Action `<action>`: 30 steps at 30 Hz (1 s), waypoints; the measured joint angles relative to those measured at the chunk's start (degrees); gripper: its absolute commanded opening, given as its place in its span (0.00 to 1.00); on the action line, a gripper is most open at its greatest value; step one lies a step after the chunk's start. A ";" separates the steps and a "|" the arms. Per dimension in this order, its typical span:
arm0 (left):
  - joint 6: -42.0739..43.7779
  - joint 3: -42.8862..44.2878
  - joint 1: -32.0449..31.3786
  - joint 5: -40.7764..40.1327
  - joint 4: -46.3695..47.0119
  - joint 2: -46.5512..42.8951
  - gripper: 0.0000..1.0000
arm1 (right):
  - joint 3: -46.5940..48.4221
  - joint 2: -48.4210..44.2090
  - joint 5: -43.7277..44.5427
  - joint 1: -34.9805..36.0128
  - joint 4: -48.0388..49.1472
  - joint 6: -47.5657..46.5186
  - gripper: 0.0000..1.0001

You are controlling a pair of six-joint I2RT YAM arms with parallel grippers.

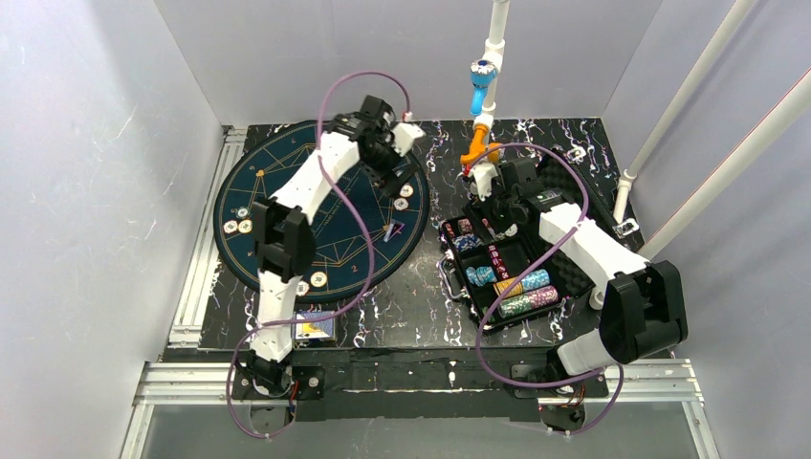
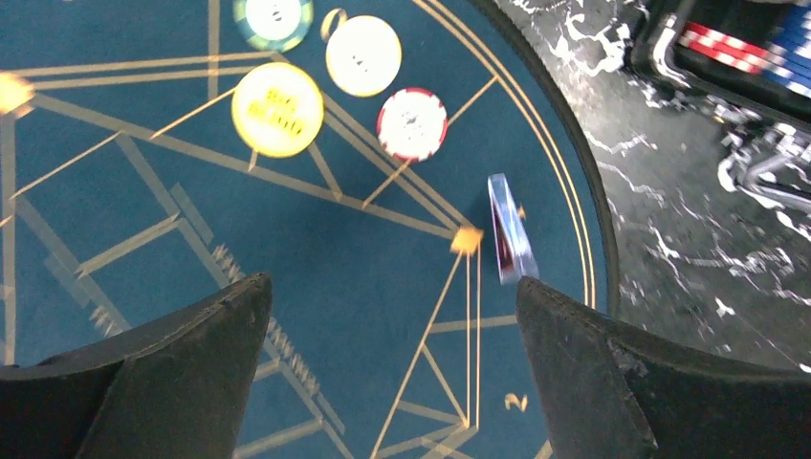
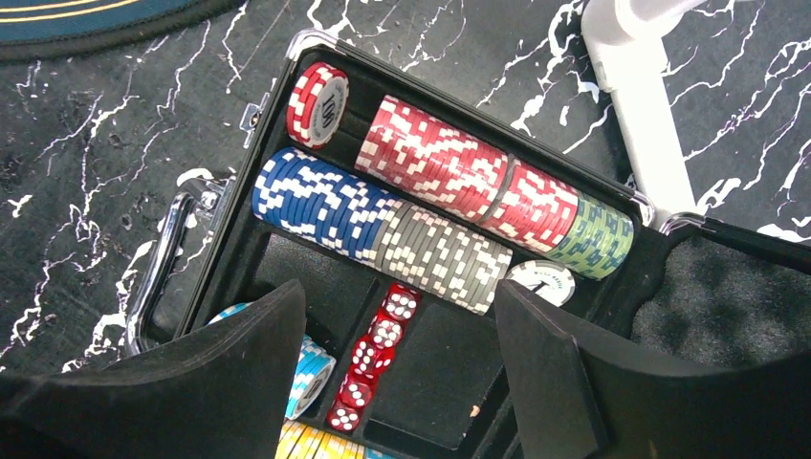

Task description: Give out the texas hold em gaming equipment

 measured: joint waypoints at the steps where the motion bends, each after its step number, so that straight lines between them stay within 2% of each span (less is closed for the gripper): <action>1: -0.20 -0.74 0.52 -0.02 -0.81 -2.58 0.98 | 0.00 -0.22 -0.24 0.07 0.00 -0.09 0.81; 5: -1.62 -3.91 4.46 2.69 -3.50 -13.38 0.98 | 0.00 -0.83 -0.79 0.26 0.04 -0.35 0.81; 11: -1.40 -18.36 18.32 11.85 -3.26 -31.78 0.98 | -0.02 -0.87 -1.36 0.31 0.02 -0.72 0.82; 15: 3.15 -27.71 24.46 9.55 -4.76 -41.68 0.98 | -0.02 -0.87 -1.55 0.63 0.02 -0.79 0.82; 20: 12.68 -34.49 29.09 9.92 -12.28 -46.29 0.98 | -0.02 -0.87 -1.55 1.09 0.02 -0.90 0.82; 22: 18.47 -40.94 31.87 9.94 -15.80 -47.69 0.98 | -0.02 -0.87 -1.53 1.33 0.02 -0.90 0.82; 25: 26.36 -51.17 32.46 9.88 -19.54 -50.77 0.98 | -0.02 -0.87 -1.53 1.49 0.02 -0.90 0.82; 27: 32.50 -58.58 31.36 9.81 -20.76 -56.39 0.98 | -0.02 -0.85 -1.53 1.60 0.02 -0.92 0.82; 28: 36.17 -64.59 29.16 9.20 -20.44 -62.20 0.98 | -0.02 -0.81 -1.51 1.73 0.02 -0.92 0.82; 30: 39.06 -73.90 20.81 6.45 -17.73 -69.09 0.98 | -0.02 -0.59 -1.49 1.84 0.00 -0.94 0.82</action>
